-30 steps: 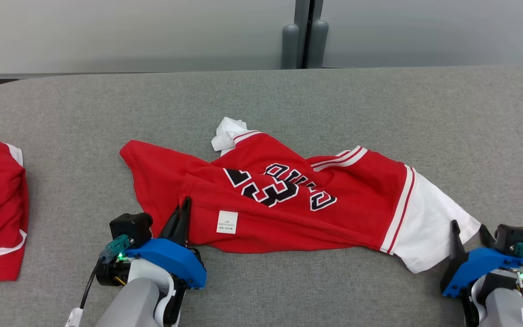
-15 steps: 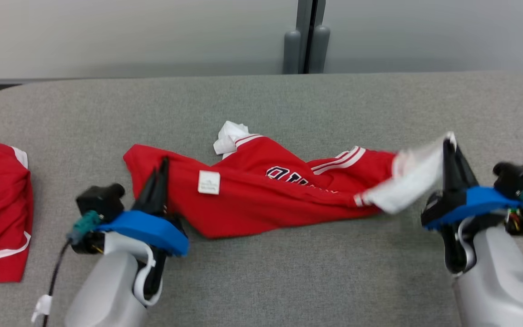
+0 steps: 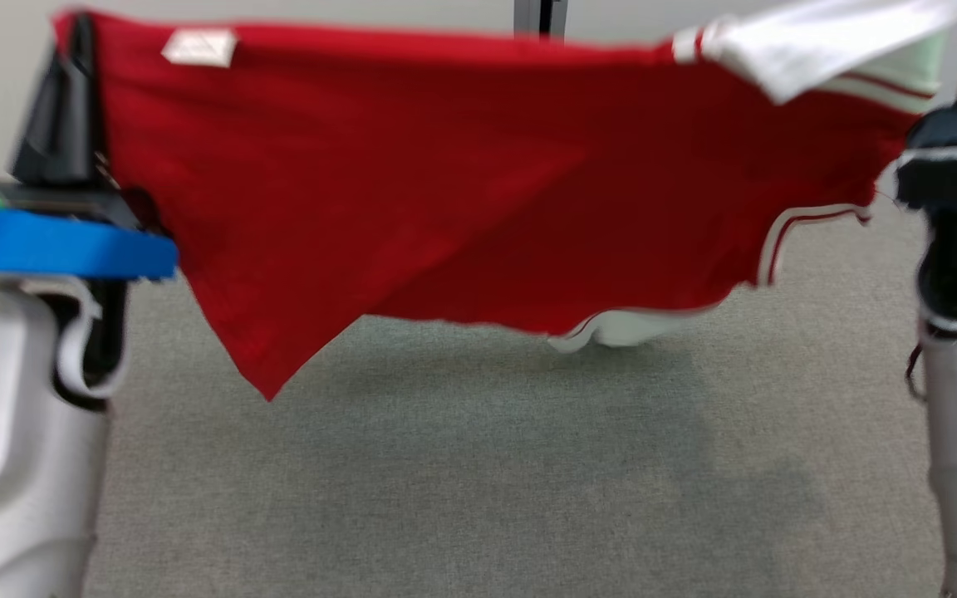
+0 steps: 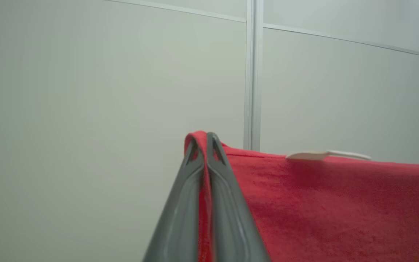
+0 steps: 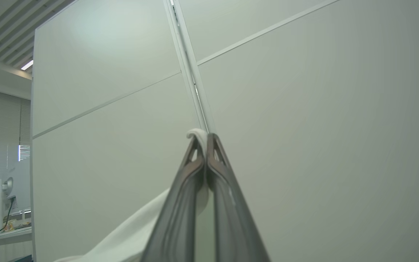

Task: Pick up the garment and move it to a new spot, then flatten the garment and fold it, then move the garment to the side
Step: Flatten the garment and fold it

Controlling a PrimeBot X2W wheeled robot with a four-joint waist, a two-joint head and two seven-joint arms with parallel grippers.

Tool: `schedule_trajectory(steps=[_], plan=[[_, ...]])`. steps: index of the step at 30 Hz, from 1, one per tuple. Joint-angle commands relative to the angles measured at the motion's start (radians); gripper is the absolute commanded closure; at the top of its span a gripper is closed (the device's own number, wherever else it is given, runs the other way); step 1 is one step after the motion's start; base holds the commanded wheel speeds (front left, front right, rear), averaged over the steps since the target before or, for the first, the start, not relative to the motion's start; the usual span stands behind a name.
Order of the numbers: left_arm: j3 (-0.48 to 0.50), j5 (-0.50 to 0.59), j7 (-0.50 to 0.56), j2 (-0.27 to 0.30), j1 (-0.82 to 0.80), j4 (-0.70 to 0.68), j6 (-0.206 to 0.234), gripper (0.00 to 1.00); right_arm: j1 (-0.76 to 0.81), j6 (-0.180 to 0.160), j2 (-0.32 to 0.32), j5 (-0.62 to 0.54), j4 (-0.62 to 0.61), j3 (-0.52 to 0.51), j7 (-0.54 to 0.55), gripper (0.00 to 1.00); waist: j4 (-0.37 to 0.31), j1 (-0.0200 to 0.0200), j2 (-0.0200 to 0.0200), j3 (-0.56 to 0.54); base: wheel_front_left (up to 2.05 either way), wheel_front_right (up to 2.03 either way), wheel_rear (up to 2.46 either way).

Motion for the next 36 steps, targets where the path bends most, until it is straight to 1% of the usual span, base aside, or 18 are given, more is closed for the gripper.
schedule_trajectory(steps=[1,4,7,9,13,15,16,17,18,19,21,24,26,30,33,36], plan=[[0.020,0.002,0.016,0.018,-0.039,-0.031,0.018,1.00,-0.049,0.000,-0.026,0.006,-0.021,0.006,0.000,1.00,-0.004,0.0002,0.0001,0.001,0.00,0.00,0.00],[0.035,0.005,0.056,0.042,-0.086,-0.086,0.043,1.00,-0.118,0.000,-0.057,0.004,-0.021,0.020,0.001,1.00,-0.004,0.0002,0.0001,0.022,0.00,0.00,0.00],[0.031,0.018,0.100,0.054,-0.130,-0.117,0.064,1.00,-0.180,0.000,-0.085,-0.020,0.013,0.029,0.004,1.00,-0.002,0.0002,0.0001,0.061,0.00,0.00,0.00],[0.018,0.037,0.122,0.061,-0.165,-0.120,0.074,1.00,-0.227,0.000,-0.091,-0.036,0.038,0.043,0.016,1.00,0.001,0.0002,0.0001,0.104,0.00,0.00,0.00],[-0.007,0.056,0.137,0.047,-0.254,-0.069,0.078,1.00,-0.340,0.000,-0.092,-0.091,0.124,0.069,0.013,1.00,0.000,0.0002,0.0001,0.204,0.00,0.00,0.00],[-0.022,0.084,0.109,0.043,-0.319,-0.022,0.081,1.00,-0.413,0.000,-0.100,-0.142,0.178,0.085,0.007,1.00,0.000,0.0002,0.0001,0.254,0.00,0.00,0.00],[-0.022,0.095,0.093,0.037,-0.356,0.010,0.088,1.00,-0.455,0.000,-0.095,-0.158,0.207,0.077,0.004,1.00,0.000,0.0002,0.0001,0.277,0.00,0.00,0.00],[-0.031,0.119,0.075,0.040,-0.393,0.038,0.093,1.00,-0.503,0.000,-0.103,-0.196,0.227,0.077,0.002,1.00,0.000,0.0002,0.0001,0.299,0.00,0.00,0.00],[-0.027,0.121,0.048,0.023,-0.439,0.067,0.099,1.00,-0.554,0.000,-0.104,-0.228,0.242,0.068,-0.001,1.00,0.000,0.0002,0.0001,0.316,0.00,0.00,0.00],[-0.030,0.139,0.030,0.018,-0.480,0.094,0.103,1.00,-0.603,0.000,-0.096,-0.247,0.237,0.032,-0.002,1.00,0.001,0.0002,0.0001,0.330,0.00,0.00,0.00],[-0.020,0.153,0.003,0.006,-0.566,0.144,0.113,1.00,-0.680,0.000,-0.082,-0.309,0.207,-0.025,-0.002,1.00,0.001,0.0002,0.0001,0.357,0.00,0.00,0.00],[-0.010,0.179,-0.012,-0.007,-0.657,0.198,0.106,1.00,-0.735,0.000,-0.051,-0.368,0.167,-0.089,-0.002,1.00,-0.004,0.0002,0.0001,0.381,0.00,0.00,0.00],[0.011,0.189,-0.013,-0.014,-0.674,0.204,0.096,1.00,-0.739,0.000,-0.035,-0.375,0.167,-0.117,-0.002,1.00,-0.009,0.0002,0.0001,0.389,0.00,0.00,0.00],[0.057,0.186,-0.013,-0.030,-0.600,0.234,0.079,1.00,-0.654,0.000,-0.028,-0.347,0.199,-0.136,-0.002,1.00,-0.020,0.0002,0.0001,0.402,0.00,0.00,0.00],[0.094,0.165,-0.013,-0.070,-0.487,0.272,0.063,1.00,-0.534,0.000,-0.030,-0.303,0.206,-0.129,-0.002,1.00,-0.020,0.0002,0.0001,0.409,0.00,0.00,0.00],[0.139,0.148,-0.013,-0.118,-0.349,0.302,0.044,1.00,-0.361,0.000,-0.029,-0.244,0.189,-0.108,-0.003,1.00,-0.019,0.0002,0.0001,0.404,0.00,0.00,0.00]])
